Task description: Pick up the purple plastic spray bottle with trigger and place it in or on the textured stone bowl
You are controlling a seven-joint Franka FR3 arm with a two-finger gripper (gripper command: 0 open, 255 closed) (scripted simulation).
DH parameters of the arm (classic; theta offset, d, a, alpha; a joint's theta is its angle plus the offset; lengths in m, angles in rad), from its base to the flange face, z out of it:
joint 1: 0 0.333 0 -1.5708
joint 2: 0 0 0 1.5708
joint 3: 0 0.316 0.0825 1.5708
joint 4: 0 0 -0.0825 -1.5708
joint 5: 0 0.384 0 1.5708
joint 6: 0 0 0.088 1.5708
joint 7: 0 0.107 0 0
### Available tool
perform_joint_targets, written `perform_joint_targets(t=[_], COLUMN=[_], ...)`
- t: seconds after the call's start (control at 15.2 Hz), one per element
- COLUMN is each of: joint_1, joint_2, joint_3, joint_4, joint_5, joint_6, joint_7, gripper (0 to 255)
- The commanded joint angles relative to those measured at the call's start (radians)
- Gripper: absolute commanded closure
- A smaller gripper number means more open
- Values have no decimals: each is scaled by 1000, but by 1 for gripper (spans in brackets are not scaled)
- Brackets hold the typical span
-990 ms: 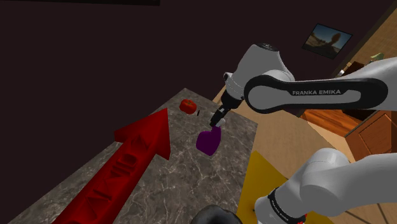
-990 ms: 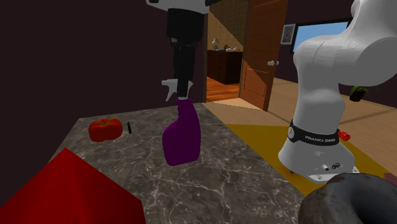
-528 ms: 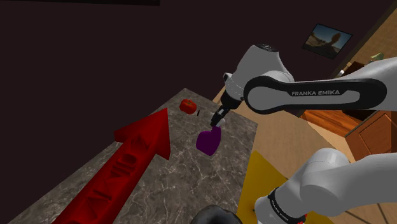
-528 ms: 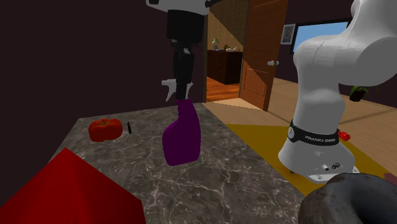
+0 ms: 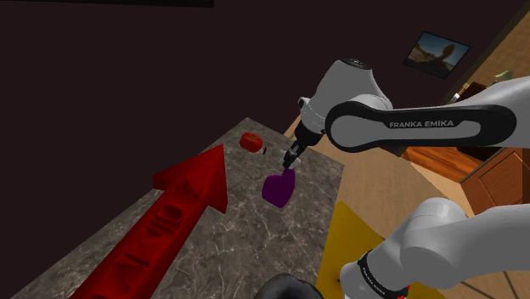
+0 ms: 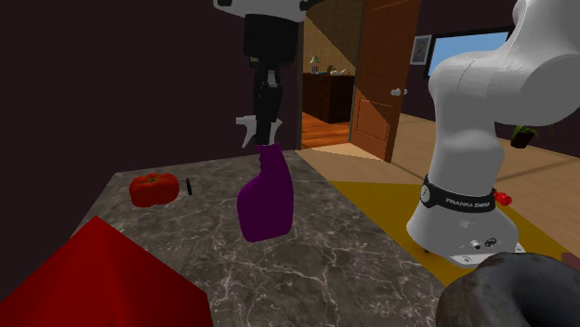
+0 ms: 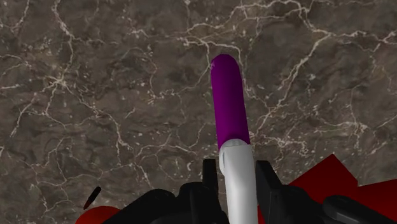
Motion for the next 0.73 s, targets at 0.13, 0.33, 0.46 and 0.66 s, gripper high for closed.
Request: perform_joint_targets(t=[0.13, 0.33, 0.46, 0.66], joint_1=[0, 0, -1, -1], joint_2=[-12, -29, -39, -51], joint_3=[-2, -5, -7, -9], joint_4=[19, 49, 69, 102], joint_5=[-1, -2, -3, -4], joint_6=[-32, -78, -109, -153], joint_7=[0, -1, -2, -2], gripper=[255, 255, 255, 255])
